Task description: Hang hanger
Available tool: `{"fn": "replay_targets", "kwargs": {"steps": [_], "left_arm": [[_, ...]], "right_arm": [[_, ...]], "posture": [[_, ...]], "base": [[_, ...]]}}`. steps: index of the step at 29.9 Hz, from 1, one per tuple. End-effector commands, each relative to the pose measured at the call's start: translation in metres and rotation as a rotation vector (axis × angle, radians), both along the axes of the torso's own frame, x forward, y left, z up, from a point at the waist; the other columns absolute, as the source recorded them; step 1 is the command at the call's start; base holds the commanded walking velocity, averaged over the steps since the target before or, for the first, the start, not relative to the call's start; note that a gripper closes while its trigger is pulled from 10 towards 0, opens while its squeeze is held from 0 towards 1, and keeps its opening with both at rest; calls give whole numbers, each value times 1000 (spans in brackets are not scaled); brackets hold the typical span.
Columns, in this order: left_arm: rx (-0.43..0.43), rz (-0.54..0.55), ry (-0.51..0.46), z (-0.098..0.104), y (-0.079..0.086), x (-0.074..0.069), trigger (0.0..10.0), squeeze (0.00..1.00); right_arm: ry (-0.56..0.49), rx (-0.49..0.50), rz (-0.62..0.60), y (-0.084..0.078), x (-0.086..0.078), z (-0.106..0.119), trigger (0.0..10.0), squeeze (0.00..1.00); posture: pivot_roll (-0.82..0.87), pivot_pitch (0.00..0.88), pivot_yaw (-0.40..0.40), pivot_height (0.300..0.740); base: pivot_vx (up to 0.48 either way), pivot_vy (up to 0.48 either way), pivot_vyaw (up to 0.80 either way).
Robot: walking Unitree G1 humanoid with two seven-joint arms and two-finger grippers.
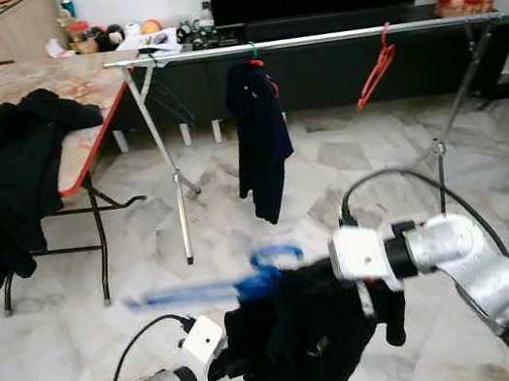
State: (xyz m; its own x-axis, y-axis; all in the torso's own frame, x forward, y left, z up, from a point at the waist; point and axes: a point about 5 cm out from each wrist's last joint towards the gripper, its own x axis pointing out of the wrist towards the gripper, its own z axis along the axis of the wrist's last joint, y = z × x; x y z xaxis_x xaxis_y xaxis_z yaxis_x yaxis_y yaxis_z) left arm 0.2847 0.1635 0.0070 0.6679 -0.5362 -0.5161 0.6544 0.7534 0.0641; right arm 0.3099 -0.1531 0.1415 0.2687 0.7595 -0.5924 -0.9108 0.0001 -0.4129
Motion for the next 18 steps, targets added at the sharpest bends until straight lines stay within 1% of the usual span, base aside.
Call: {"fn": "replay_targets", "kwargs": {"steps": [1,2,3,4,5,7,9,10,12,13,15,16,18], "left_arm": [[88,48,24,-6,12,-2,0,0],[100,55,26,-7,14,-3,0,0],[120,69,39,-9,17,-4,0,0],[120,69,39,-9,17,-4,0,0],[153,95,47,-12,21,-6,0,0],[176,104,41,-12,23,-6,0,0],[196,118,49,-13,26,-6,0,0],[199,120,51,-14,26,-6,0,0],[210,111,59,-14,26,-6,0,0],[214,110,59,-14,26,-6,0,0],[240,108,52,-14,28,-5,0,0],[240,108,52,-14,28,-5,0,0],[241,117,51,-13,30,-4,0,0]], "right_arm": [[11,-6,-36,-13,-2,-3,0,0],[15,3,-49,-16,-3,-3,0,0],[26,-3,-61,-22,-5,-4,0,0],[26,-3,-61,-22,-5,-4,0,0],[60,-23,-62,-34,-14,-9,0,0],[83,-25,-66,-41,-20,-11,0,0],[137,-18,-58,-50,-29,-13,0,0],[144,-19,-54,-52,-31,-14,0,0],[214,-16,-36,-60,-39,-17,0,0],[234,-38,-28,-63,-42,-19,0,0],[280,-142,-17,-75,-48,-26,0,0],[280,-142,-17,-75,-48,-26,0,0],[289,-286,-34,-90,-52,-36,0,0]], "posture": [[59,40,-15,740],[59,40,-15,740],[61,42,-16,740],[61,42,-16,740],[59,43,-15,740],[59,43,-15,740],[45,47,-9,740],[45,47,-9,740],[46,48,-7,740],[46,48,-7,740],[51,49,-9,740],[51,49,-9,740],[52,50,-9,740]], "base": [[0,0,0],[0,0,0],[0,0,0],[0,0,0],[0,0,0],[0,0,0],[0,0,0],[0,0,0],[0,0,0],[0,0,0],[0,0,0],[0,0,0],[0,0,0]]}}
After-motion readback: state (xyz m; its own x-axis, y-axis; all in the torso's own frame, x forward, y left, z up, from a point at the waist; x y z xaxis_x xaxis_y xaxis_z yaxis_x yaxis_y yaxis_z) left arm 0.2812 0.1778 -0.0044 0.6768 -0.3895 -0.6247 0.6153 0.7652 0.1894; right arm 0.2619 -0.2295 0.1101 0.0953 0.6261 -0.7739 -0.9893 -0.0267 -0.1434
